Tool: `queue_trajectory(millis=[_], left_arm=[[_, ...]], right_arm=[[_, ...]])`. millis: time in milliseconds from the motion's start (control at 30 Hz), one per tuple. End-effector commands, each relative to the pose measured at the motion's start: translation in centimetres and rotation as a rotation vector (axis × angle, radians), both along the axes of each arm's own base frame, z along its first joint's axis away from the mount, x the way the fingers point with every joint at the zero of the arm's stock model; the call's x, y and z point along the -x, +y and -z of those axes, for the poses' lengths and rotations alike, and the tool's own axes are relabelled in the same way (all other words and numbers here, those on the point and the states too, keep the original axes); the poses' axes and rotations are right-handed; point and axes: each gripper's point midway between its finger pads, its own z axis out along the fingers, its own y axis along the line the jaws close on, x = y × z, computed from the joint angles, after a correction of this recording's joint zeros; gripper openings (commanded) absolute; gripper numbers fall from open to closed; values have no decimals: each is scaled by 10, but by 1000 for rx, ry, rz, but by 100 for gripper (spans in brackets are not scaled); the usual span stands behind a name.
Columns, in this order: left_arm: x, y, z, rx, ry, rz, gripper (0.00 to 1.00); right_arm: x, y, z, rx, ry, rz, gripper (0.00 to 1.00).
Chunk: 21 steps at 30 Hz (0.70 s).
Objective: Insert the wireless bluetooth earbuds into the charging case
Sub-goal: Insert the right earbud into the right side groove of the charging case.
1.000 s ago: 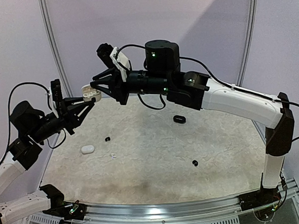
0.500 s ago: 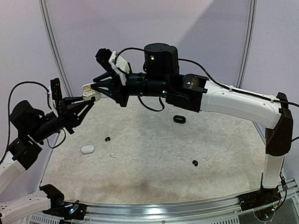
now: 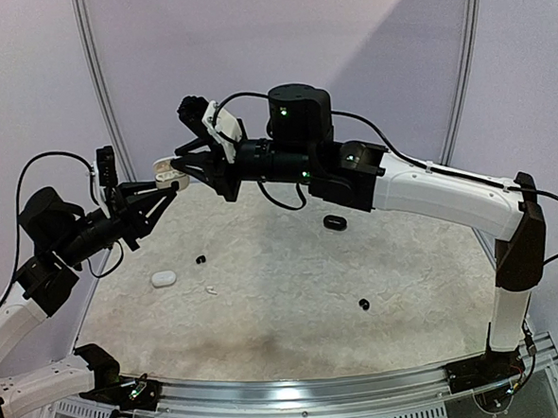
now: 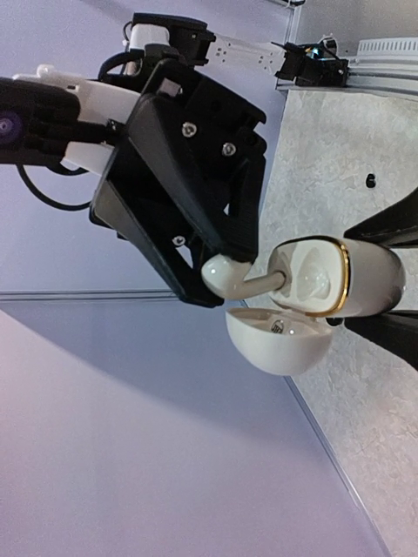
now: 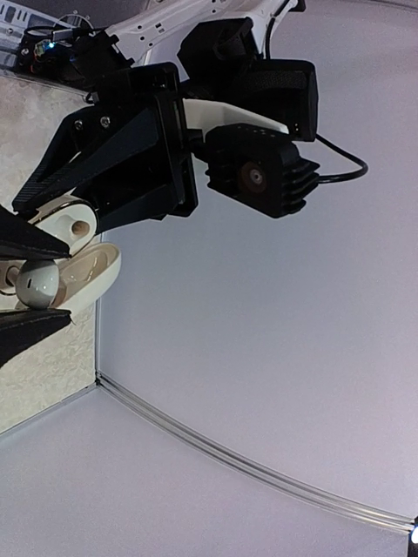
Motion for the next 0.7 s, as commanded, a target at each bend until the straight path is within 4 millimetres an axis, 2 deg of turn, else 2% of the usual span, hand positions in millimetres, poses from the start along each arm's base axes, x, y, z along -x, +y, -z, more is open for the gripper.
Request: queue_trajectory(millis=[0,333,667], left_arm=[[5,5,-32,47,-91,-11,0],[5,5,-32,47,-94,-12,0],[5,5,-30,43,-91,-8,0]], right_arm=[[0,6,35,88,36,-3,17],[0,8,36,87,33,-7,22],[0,11,37,89,22,0,22]])
